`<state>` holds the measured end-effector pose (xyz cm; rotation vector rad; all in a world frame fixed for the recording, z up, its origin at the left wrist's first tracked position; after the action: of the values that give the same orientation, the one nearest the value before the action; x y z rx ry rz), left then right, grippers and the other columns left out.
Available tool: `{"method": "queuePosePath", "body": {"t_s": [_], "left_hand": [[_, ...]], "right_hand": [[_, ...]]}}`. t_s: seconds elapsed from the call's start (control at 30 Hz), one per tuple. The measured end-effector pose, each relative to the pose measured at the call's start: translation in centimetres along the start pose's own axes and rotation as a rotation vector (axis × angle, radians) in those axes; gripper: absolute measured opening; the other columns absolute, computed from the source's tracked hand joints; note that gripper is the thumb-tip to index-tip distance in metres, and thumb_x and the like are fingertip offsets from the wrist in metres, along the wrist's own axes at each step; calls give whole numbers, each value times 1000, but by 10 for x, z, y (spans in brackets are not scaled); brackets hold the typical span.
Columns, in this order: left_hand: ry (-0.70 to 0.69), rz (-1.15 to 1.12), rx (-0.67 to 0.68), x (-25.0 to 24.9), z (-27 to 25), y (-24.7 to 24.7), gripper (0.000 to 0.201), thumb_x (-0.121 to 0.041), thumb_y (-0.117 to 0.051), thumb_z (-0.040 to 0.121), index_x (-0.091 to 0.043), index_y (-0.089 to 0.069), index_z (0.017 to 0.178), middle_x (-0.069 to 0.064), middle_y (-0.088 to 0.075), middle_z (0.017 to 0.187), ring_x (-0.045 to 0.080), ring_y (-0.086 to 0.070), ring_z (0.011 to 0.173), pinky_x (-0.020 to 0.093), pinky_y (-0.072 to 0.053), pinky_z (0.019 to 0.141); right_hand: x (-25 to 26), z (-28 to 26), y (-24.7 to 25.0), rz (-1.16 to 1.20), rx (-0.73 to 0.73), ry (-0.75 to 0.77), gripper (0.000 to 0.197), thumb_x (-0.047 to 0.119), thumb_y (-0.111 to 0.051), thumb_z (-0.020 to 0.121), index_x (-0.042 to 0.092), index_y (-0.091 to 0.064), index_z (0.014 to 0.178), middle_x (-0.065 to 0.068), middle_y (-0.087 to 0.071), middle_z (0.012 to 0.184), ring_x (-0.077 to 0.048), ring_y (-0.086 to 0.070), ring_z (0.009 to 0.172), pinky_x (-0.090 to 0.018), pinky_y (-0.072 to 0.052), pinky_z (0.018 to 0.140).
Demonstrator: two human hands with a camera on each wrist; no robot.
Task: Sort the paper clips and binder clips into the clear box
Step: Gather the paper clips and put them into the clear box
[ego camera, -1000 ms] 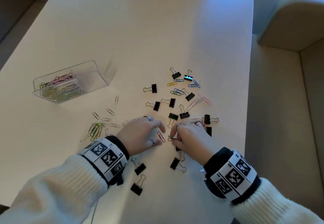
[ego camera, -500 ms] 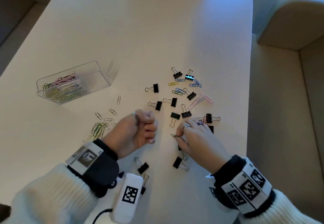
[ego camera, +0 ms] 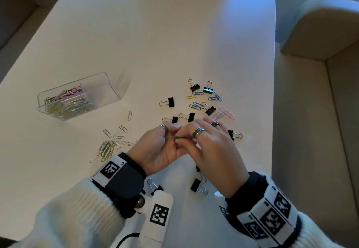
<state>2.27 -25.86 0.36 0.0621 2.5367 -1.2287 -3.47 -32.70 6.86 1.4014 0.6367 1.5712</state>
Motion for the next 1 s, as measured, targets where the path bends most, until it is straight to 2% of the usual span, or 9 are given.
{"method": "queuePosePath", "body": {"t_s": [0.07,0.1,0.23,0.3,0.4,0.5,0.7,0.83,1.0], "left_hand": [[13,22,-26,0,2,2,34,-12,-28,92,8,-53,105,15,-59,82,16,-62,63,25,-56,57],[11,37,-51,0,2,2,35,-12,-29,92,8,-56,103,16,-61,81,17,-63,63,26,-57,59],[-6,73,-159,-4,1,8,48,-21,-34,94,-2,-64,63,13,-64,62,20,-64,52,27,-57,54],[-5,80,-190,-3,0,12,51,-26,-35,95,-5,-64,59,11,-62,62,18,-61,50,24,-56,51],[6,90,-235,-2,1,16,44,-22,-37,95,-7,-63,62,8,-58,63,15,-57,48,21,-52,46],[-5,95,-253,-1,4,15,43,-19,-38,94,-6,-64,63,7,-58,61,15,-56,47,20,-51,45],[-41,82,-284,-2,5,21,44,-17,-40,93,-9,-65,58,5,-55,59,14,-55,47,21,-51,45],[-107,6,-312,-7,6,24,37,-16,-42,91,-9,-62,61,3,-51,57,14,-53,48,19,-50,46],[-88,-23,-307,4,7,25,33,-17,-43,91,-9,-62,67,3,-52,60,14,-54,51,20,-51,47]], "right_hand": [[-4,4,-1,-32,33,12,19,37,-56,81,22,-68,86,7,-63,85,-17,-53,81,-32,-37,77],[-9,6,3,32,23,-4,24,40,-57,79,22,-69,89,6,-64,89,-16,-52,84,-31,-39,79],[-55,15,27,214,-29,-210,19,37,-62,81,22,-67,94,13,-57,86,3,-47,75,-19,-41,78],[-82,12,26,24,168,-284,21,39,-62,81,27,-64,98,13,-55,92,-4,-46,83,-27,-39,87],[-108,-1,10,-187,537,-342,43,48,-66,74,33,-55,113,11,-50,113,-12,-40,107,-33,-34,96],[-114,-6,-2,-229,651,-325,51,46,-68,73,34,-49,119,12,-44,124,-14,-32,117,-34,-30,98],[-116,-4,-12,-234,624,-259,33,41,-66,77,32,-57,108,14,-50,112,-10,-34,110,-30,-27,94],[-113,-3,-19,-219,586,-199,18,41,-60,83,31,-64,97,17,-57,104,-9,-37,108,-26,-21,82],[-111,-4,-24,-289,539,-114,22,40,-49,90,27,-64,102,12,-60,107,-13,-44,111,-28,-23,87]]}}
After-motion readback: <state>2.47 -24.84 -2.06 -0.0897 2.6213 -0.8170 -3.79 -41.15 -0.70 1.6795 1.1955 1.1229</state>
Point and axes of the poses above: each hand's wrist, its own z-axis towards the middle knuckle, its own y-axis out of the back of the hand, x = y × z, the point moved 5 cm from there along z, towards the middle knuckle
